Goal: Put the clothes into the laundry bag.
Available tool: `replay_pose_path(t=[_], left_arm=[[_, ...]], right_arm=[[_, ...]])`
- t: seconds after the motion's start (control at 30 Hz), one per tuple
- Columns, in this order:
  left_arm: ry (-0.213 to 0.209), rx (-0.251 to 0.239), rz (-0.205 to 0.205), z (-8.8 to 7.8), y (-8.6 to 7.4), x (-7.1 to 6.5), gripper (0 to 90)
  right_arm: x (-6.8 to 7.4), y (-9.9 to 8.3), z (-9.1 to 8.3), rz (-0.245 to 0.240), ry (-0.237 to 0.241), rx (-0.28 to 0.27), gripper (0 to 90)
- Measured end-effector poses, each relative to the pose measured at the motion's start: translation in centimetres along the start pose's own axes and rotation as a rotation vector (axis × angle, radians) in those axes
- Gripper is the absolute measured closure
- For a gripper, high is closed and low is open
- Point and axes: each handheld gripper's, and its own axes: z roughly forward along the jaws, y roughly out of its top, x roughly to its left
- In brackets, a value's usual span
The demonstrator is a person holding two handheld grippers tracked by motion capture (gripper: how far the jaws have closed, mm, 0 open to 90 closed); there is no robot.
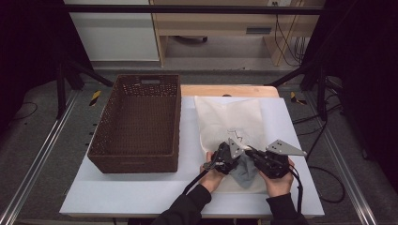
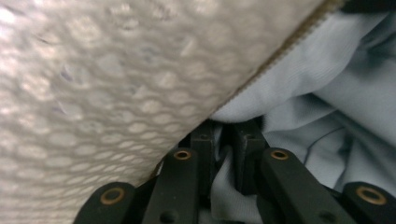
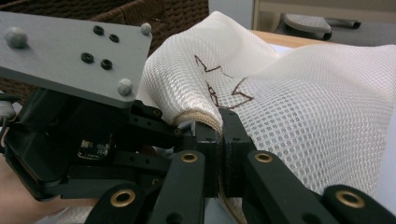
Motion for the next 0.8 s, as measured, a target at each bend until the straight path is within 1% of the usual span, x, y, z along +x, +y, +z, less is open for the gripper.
replay_pose_path(t=[0.03, 0.1, 0.2, 0.23, 0.3, 0.37, 0.43, 0.47, 0.53, 0.57, 0.6, 0.67, 0.7, 0.73, 0.8], left_arm=[[-0.004, -0.002, 0.003, 0.0, -0.1, 0.0, 77.5], [-0.027, 0.003, -0.011, -0.4, -0.1, -0.1, 71.0], [-0.092, 0.001, -0.033, -1.6, 0.0, -0.1, 53.8], [-0.117, -0.003, -0.032, -2.3, 0.0, -0.2, 48.6], [-0.147, -0.015, -0.032, -3.6, -0.2, -0.5, 39.7], [-0.174, -0.038, -0.013, -4.5, -0.4, -0.9, 36.2], [-0.198, -0.043, -0.005, -5.0, -0.4, -1.5, 34.7], [-0.214, -0.036, -0.002, -4.8, -0.4, -1.9, 33.7], [-0.220, -0.022, 0.002, -4.2, -0.5, -2.5, 32.6], [-0.220, -0.006, 0.002, -3.6, -0.5, -2.7, 32.6], [-0.224, 0.022, -0.006, -2.8, -0.6, -3.0, 32.4], [-0.232, 0.054, -0.011, -1.6, -0.7, -3.3, 32.1], [-0.223, 0.065, -0.005, -0.8, -0.8, -3.5, 32.2], [-0.215, 0.065, -0.014, -0.4, -0.9, -3.7, 32.9], [-0.193, 0.070, -0.007, 0.4, -1.2, -4.0, 37.2]], right_arm=[[-0.1, -0.1, 0.1, 0.002, -0.005, 0.008, 88.2], [-0.3, -0.2, 0.2, 0.007, -0.009, 0.012, 88.2], [-0.4, -0.3, 0.1, 0.007, -0.009, 0.008, 88.2], [-0.4, -0.2, 0.1, 0.007, -0.010, 0.007, 88.1], [-0.4, -0.2, 0.1, 0.014, -0.014, 0.003, 88.1], [-0.5, -0.2, 0.0, 0.019, -0.018, -0.002, 88.1], [-0.6, -0.2, 0.0, 0.013, -0.020, -0.004, 88.1], [-0.6, -0.2, 0.0, 0.014, -0.020, -0.005, 88.1], [-0.5, -0.2, 0.0, 0.018, -0.019, -0.001, 88.1], [-0.5, -0.2, 0.1, 0.018, -0.020, -0.001, 88.1], [-0.5, -0.2, 0.1, 0.019, -0.018, -0.001, 88.1], [-0.5, -0.2, 0.1, 0.016, -0.018, -0.002, 88.0], [-0.5, -0.2, 0.1, 0.017, -0.017, -0.001, 88.1], [-0.5, -0.2, 0.1, 0.014, -0.017, 0.000, 88.0], [-0.5, -0.2, 0.1, 0.012, -0.016, -0.001, 88.1]])
